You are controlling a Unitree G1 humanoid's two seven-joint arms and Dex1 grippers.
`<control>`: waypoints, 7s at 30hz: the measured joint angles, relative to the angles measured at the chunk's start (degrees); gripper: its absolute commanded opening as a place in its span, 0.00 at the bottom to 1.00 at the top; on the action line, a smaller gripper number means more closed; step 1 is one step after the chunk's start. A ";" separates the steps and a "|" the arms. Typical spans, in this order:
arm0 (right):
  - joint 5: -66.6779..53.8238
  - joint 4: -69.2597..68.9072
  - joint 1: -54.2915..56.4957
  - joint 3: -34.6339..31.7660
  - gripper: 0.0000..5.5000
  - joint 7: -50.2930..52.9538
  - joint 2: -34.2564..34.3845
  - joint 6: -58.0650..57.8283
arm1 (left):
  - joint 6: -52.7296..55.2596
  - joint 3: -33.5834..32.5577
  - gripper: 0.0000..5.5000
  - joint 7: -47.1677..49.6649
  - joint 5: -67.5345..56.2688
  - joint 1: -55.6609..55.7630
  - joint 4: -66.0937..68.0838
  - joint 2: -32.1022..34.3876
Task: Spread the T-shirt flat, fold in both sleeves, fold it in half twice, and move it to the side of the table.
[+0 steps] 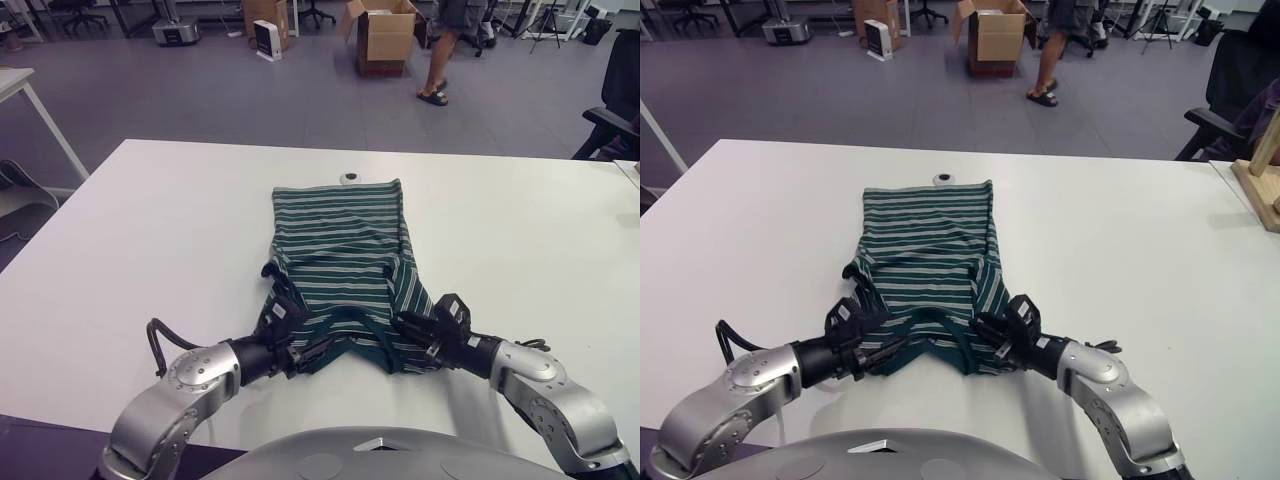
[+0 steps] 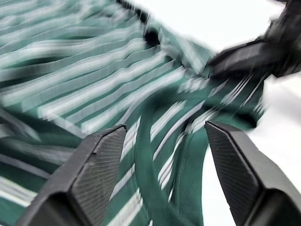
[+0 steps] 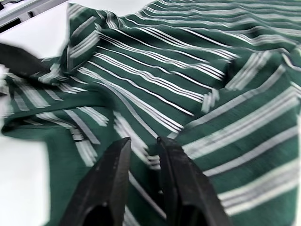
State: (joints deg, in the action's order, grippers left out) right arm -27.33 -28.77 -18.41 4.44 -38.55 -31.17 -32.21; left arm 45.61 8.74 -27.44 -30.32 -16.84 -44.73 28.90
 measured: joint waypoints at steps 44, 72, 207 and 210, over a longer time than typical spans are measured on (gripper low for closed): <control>20.44 22.27 4.70 -1.09 0.60 -32.23 -26.63 48.34 | -39.46 -11.28 0.93 -34.64 18.57 -5.73 17.02 28.21; 26.12 27.12 13.69 7.90 0.01 -28.67 -23.46 51.71 | -55.88 4.73 0.13 -30.74 33.06 4.91 31.02 25.25; 25.33 28.72 16.18 7.64 0.03 -37.04 -24.86 51.41 | -56.12 23.76 0.33 -33.47 36.47 28.68 43.61 3.96; 25.31 28.46 16.20 7.83 0.02 -36.93 -24.87 51.04 | -57.38 24.22 0.24 -33.47 36.98 29.25 44.69 3.97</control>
State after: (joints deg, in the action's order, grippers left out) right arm -2.02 -0.30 -2.21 12.26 -75.49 -56.04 18.84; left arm -11.77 32.97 -60.91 6.67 12.41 -0.04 32.87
